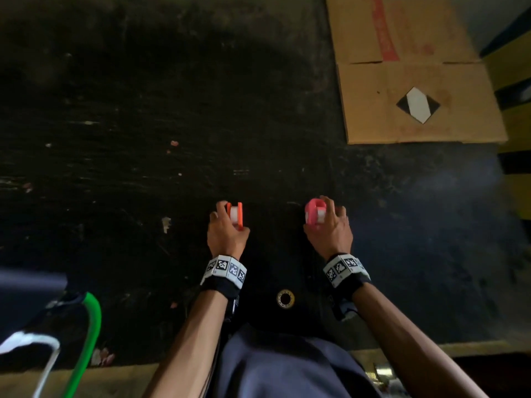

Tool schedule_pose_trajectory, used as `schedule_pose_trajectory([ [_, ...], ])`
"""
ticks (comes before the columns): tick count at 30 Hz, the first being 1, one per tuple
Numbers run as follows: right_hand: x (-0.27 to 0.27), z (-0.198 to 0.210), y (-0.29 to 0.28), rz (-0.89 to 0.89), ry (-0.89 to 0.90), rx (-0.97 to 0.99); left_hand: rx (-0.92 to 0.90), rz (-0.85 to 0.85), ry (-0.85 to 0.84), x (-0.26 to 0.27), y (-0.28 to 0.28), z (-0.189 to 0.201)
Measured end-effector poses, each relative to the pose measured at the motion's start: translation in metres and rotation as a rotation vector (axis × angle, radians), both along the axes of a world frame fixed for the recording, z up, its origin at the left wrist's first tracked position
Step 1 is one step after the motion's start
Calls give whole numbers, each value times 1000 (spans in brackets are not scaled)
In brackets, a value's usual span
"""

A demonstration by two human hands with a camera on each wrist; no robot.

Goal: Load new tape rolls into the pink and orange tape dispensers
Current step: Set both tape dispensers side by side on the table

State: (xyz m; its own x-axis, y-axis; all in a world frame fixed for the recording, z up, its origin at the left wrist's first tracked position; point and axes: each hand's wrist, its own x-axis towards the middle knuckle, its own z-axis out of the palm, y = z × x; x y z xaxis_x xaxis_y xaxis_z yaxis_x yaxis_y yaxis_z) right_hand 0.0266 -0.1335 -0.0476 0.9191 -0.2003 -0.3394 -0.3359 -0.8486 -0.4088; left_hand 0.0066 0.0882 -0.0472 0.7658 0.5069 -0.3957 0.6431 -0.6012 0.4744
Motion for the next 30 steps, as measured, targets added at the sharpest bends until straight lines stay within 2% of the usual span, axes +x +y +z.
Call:
schedule_pose_trajectory([
  [7, 95, 15, 14, 80, -154, -7, 20, 60, -91, 92, 18, 11],
  [11, 153, 10, 27, 85, -118, -14, 53, 51, -80, 144, 23, 10],
  [15, 167, -8, 34, 117, -73, -40, 10, 43, -31, 159, 23, -3],
  [20, 150, -7, 18, 46, -137, 59, -91, 113, -143, 132, 28, -3],
  [23, 118, -1, 0, 48, -110, 99, -57, 97, -199, 97, 21, 7],
  [27, 56, 4, -30, 40, -6, 39, 33, -112, -199, 38, -6, 23],
  [30, 3, 13, -49, 65, 42, -45, -6, -315, -210, 1, -30, 28],
])
